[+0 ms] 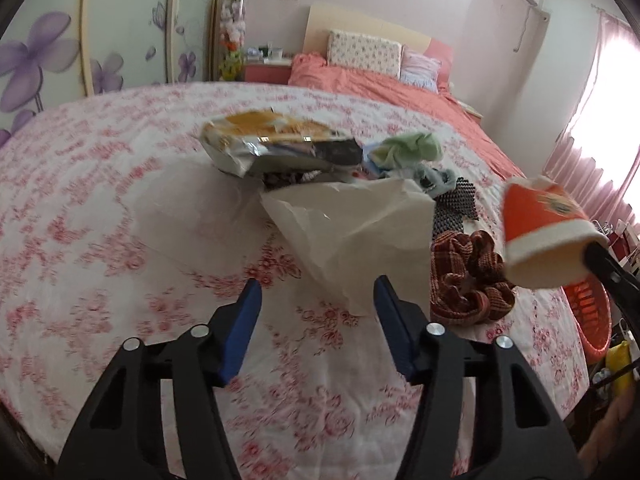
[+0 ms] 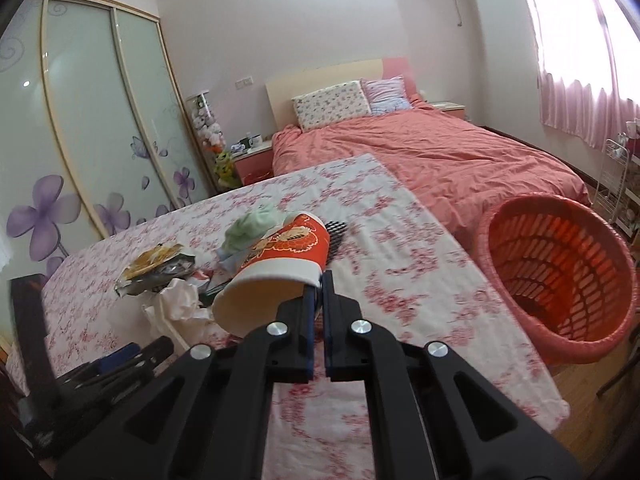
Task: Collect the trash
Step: 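Grasp the white tissue with the left gripper while the right gripper carries the cup toward the orange basket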
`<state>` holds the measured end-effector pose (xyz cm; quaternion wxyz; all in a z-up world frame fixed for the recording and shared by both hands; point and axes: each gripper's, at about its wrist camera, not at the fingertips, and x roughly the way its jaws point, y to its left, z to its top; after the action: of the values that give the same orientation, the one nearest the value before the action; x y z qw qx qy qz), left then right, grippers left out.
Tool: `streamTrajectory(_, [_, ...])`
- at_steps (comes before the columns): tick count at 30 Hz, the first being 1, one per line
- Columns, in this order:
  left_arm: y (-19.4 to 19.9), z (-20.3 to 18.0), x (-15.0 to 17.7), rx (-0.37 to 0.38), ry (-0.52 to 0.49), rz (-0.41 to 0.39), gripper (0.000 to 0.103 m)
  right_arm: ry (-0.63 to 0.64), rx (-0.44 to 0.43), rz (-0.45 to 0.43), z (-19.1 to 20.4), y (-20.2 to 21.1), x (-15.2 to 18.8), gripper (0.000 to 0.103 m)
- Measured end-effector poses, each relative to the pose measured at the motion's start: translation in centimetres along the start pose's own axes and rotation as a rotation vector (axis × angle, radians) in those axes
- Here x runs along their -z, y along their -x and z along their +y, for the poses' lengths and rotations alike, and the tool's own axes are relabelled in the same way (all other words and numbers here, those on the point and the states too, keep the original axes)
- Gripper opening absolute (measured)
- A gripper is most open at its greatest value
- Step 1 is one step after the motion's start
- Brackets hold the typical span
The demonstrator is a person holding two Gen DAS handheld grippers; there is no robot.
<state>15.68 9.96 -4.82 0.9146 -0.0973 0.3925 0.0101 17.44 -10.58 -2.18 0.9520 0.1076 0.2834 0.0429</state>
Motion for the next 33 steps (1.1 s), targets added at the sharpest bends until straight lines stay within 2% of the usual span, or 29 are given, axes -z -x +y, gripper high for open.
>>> streamTrajectory(2, [-0.9, 0.0, -0.3, -0.012, 0.008, 0.017, 0.052, -0.002, 0.004, 0.0, -0.4, 0.2, 0.1, 0.004])
streamTrajectory(7, [-2.2, 0.3, -0.9, 0.031, 0.03, 0.044, 0.012, -0.006, 0.014, 0.006, -1.2, 0.5, 0.6, 0.004])
streamTrajectory(17, [1.4, -1.4, -1.1, 0.066, -0.042, -0.072, 0.007, -0.028, 0.034, -0.017, -2.8, 1.8, 0.7, 0.004])
streamTrajectory(26, [3.4, -3.4, -1.5, 0.117, -0.074, -0.12, 0.006, -0.033, 0.063, -0.049, -4.2, 3.4, 0.7, 0.004])
streamTrajectory(33, [4.8, -6.0, -2.6, 0.187, -0.093, -0.151, 0.006, -0.053, 0.099, -0.095, -6.2, 4.9, -0.2, 0.004])
